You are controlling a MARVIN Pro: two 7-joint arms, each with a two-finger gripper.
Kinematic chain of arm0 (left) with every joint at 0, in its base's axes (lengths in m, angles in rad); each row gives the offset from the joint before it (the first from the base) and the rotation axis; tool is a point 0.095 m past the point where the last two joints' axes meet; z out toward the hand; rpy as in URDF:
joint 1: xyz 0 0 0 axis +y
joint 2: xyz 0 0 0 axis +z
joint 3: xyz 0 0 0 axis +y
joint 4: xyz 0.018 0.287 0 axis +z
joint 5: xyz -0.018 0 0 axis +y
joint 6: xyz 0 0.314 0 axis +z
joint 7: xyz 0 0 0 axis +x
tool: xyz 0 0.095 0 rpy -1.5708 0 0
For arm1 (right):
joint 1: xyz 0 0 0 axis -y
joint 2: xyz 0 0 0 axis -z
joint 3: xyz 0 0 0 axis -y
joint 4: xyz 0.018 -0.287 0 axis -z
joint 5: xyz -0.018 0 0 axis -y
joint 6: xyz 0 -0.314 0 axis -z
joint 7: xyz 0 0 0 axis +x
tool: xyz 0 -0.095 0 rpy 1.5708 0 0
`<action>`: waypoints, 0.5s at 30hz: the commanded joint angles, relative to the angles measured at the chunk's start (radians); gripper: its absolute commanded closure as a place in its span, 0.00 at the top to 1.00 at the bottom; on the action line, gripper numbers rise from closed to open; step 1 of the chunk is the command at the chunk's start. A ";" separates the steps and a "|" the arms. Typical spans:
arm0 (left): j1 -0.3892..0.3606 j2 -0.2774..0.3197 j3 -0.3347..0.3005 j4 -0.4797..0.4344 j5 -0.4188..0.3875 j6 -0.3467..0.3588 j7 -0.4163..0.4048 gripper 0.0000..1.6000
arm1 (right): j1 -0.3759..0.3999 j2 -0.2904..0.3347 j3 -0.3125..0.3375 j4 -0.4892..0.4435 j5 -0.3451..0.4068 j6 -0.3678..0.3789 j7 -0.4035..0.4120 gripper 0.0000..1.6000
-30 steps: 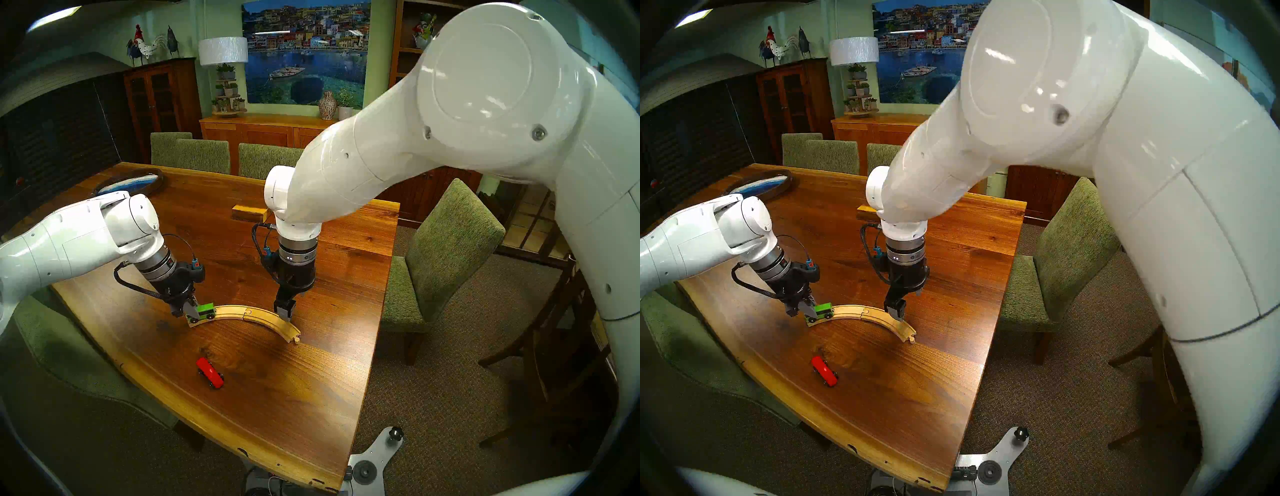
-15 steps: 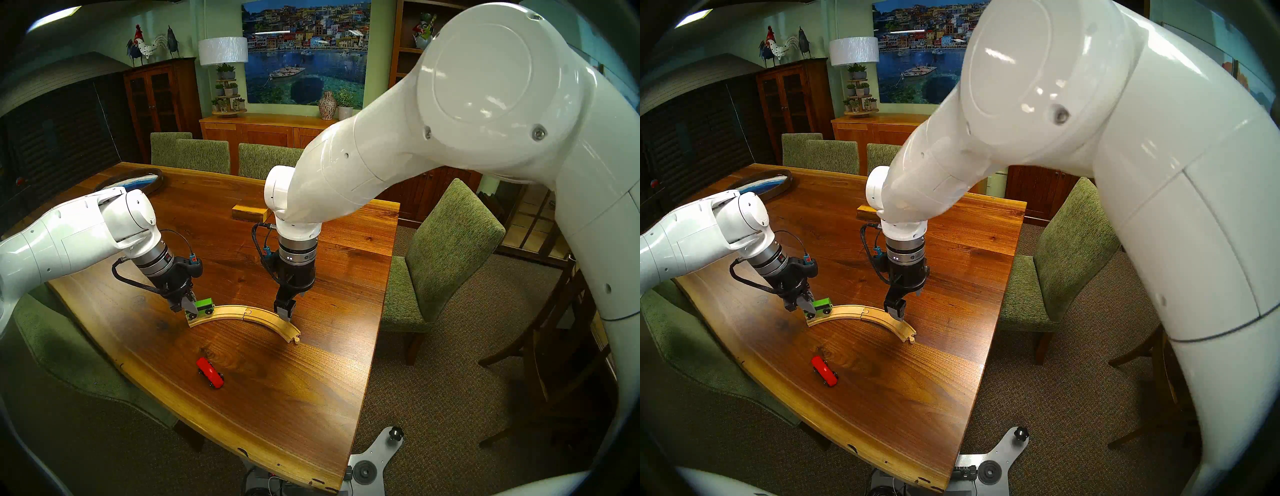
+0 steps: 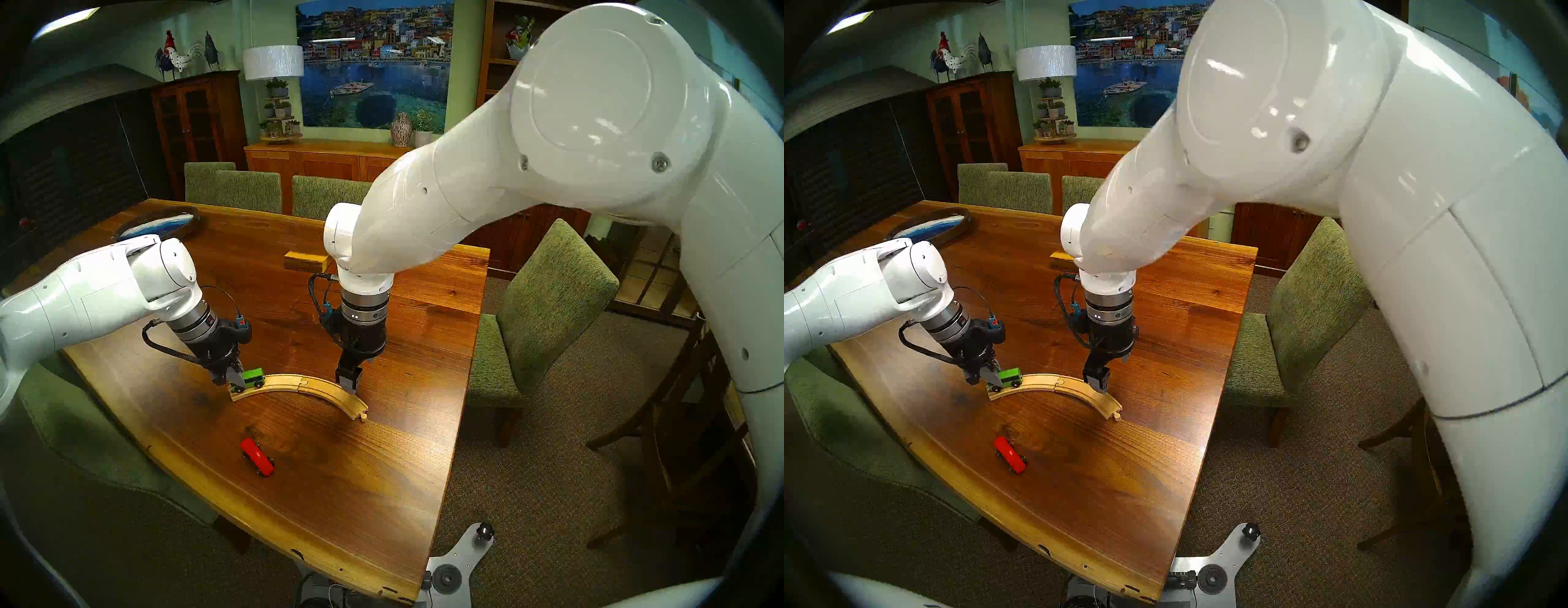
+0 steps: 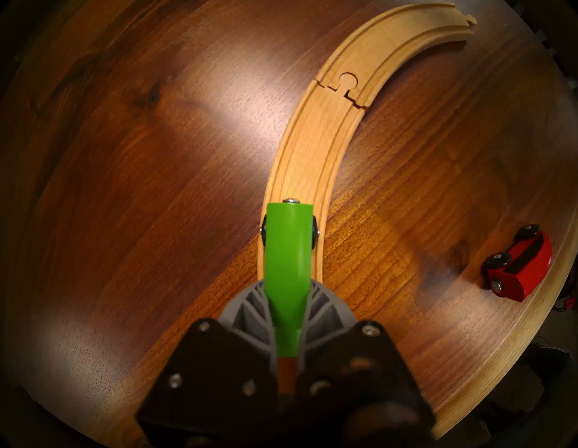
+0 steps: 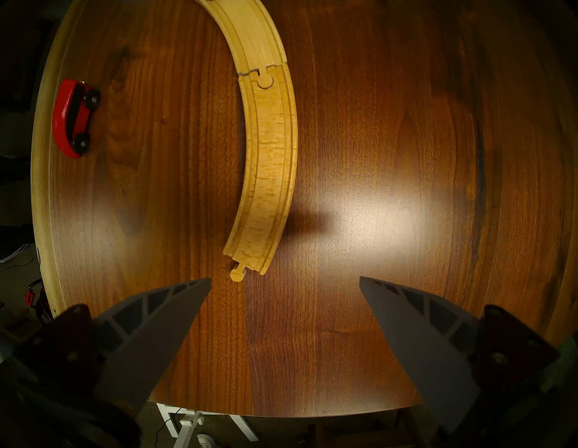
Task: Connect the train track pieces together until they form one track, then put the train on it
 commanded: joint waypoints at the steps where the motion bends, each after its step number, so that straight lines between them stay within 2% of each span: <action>1: -0.028 0.001 -0.015 0.002 0.001 0.002 -0.009 0.00 | 0.031 0.012 0.001 0.012 -0.001 0.003 0.002 1.00; 2: -0.028 0.000 -0.015 0.003 0.001 0.002 -0.009 0.00 | 0.031 0.012 0.001 0.012 -0.001 0.003 0.002 1.00; 4: -0.028 0.000 -0.013 0.003 0.003 0.002 -0.010 0.20 | 0.031 0.012 0.001 0.012 -0.001 0.003 0.002 1.00; 5: -0.028 0.000 -0.013 0.003 0.004 0.002 -0.010 0.21 | 0.031 0.012 0.001 0.012 -0.001 0.003 0.002 1.00; 7: -0.029 0.000 -0.012 0.002 0.006 0.003 -0.009 0.35 | 0.031 0.012 0.001 0.012 -0.001 0.003 0.002 1.00; 9: -0.028 0.000 -0.013 0.002 0.005 0.003 -0.009 0.64 | 0.031 0.012 0.001 0.012 -0.001 0.003 0.002 1.00; 10: -0.028 0.000 -0.014 0.002 0.005 0.004 -0.010 0.96 | 0.031 0.012 0.001 0.012 -0.001 0.003 0.002 1.00; 11: -0.029 -0.001 -0.015 0.004 0.004 0.004 -0.010 1.00 | 0.031 0.012 0.001 0.012 -0.001 0.003 0.002 1.00; 15: -0.036 0.003 -0.021 0.003 0.000 0.005 -0.018 1.00 | 0.031 0.012 0.001 0.013 -0.001 0.003 0.002 1.00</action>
